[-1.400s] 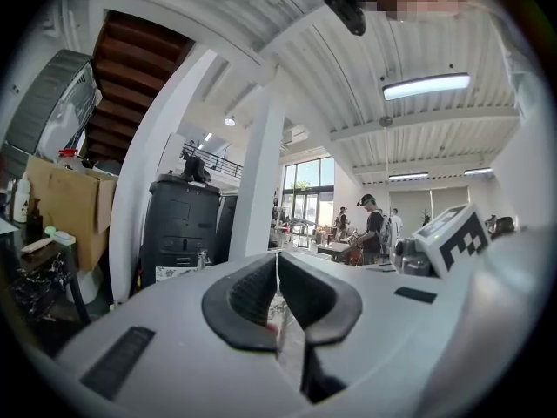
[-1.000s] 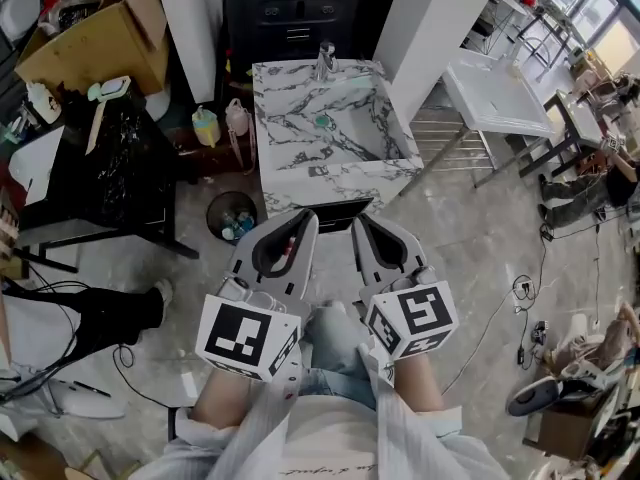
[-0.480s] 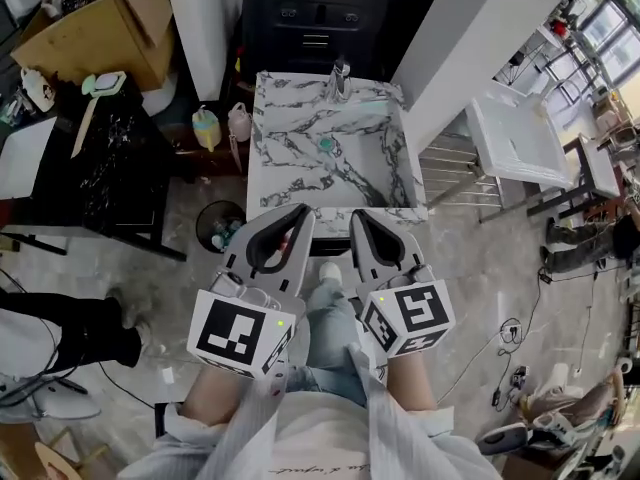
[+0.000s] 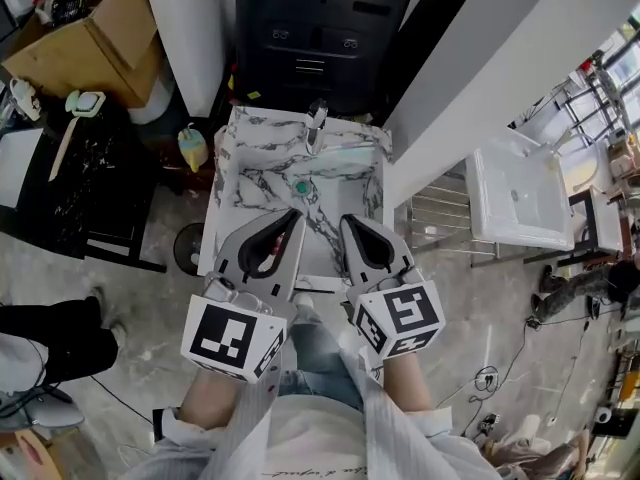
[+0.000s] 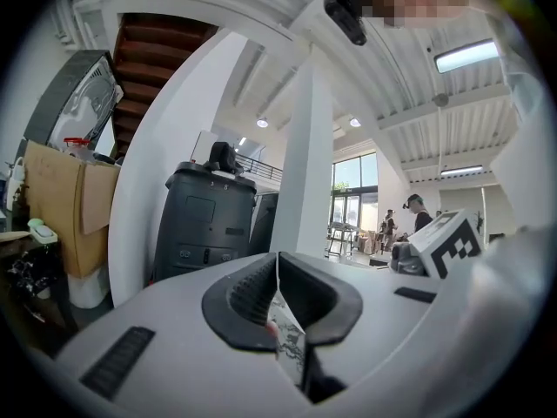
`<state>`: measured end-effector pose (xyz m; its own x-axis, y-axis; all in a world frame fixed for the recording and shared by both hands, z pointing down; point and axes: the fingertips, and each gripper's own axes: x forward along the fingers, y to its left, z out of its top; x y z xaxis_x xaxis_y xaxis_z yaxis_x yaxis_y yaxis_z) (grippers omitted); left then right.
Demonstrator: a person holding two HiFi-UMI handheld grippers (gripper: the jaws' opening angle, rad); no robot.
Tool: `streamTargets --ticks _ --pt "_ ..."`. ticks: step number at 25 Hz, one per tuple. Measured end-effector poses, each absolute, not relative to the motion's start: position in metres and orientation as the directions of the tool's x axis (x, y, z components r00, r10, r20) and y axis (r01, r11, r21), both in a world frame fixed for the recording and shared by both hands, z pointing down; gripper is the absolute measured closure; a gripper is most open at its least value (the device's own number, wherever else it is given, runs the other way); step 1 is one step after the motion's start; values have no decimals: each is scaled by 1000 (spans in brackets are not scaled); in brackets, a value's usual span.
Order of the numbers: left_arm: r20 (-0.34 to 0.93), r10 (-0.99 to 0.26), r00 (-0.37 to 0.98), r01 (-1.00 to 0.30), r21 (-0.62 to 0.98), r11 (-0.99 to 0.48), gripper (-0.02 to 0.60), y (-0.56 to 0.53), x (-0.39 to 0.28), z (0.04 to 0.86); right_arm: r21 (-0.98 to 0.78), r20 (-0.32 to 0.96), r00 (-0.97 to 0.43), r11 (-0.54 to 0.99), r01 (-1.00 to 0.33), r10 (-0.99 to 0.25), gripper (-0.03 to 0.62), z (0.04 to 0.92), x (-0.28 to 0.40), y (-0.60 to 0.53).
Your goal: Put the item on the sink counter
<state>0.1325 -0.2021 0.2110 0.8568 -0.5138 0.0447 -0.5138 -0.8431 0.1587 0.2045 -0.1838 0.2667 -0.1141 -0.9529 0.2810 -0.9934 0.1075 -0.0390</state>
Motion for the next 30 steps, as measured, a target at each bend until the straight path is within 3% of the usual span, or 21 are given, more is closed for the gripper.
streamTargets --ticks 11,30 --pt "85 -618 782 -622 171 -764 560 -237 182 224 -28 322 -241 246 -969 -916 585 280 265 -234" --pt "170 -636 753 -658 207 -724 560 -279 186 264 3 399 -263 288 -958 -878 585 318 283 -294"
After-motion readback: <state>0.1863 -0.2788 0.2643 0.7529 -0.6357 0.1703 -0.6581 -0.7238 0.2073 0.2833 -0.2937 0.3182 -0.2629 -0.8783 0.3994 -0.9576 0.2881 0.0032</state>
